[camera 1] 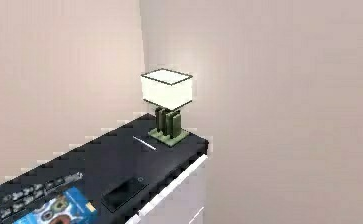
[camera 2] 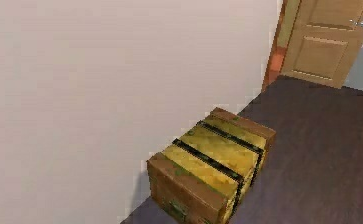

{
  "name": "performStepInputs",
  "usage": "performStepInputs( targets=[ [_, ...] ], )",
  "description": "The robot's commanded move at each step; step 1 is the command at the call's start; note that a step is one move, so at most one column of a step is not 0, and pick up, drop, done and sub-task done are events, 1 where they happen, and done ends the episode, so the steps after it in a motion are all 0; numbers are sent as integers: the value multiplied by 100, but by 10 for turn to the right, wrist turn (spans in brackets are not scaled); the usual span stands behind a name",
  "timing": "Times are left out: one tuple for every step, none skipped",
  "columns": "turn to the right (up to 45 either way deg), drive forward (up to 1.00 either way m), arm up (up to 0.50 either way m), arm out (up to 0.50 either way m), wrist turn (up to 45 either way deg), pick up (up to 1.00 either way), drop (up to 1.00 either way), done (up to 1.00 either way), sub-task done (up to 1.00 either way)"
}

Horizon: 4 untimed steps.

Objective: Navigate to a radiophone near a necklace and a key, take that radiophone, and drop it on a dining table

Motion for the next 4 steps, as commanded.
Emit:
performStepInputs(
  targets=[
    [-450,0,0,0,0,0,0,0,0],
    [-450,0,0,0,0,0,0,0,0],
    [-180,0,0,0,0,0,0,0,0],
    [0,0,50,0,0,0,0,0,0]
  ],
)
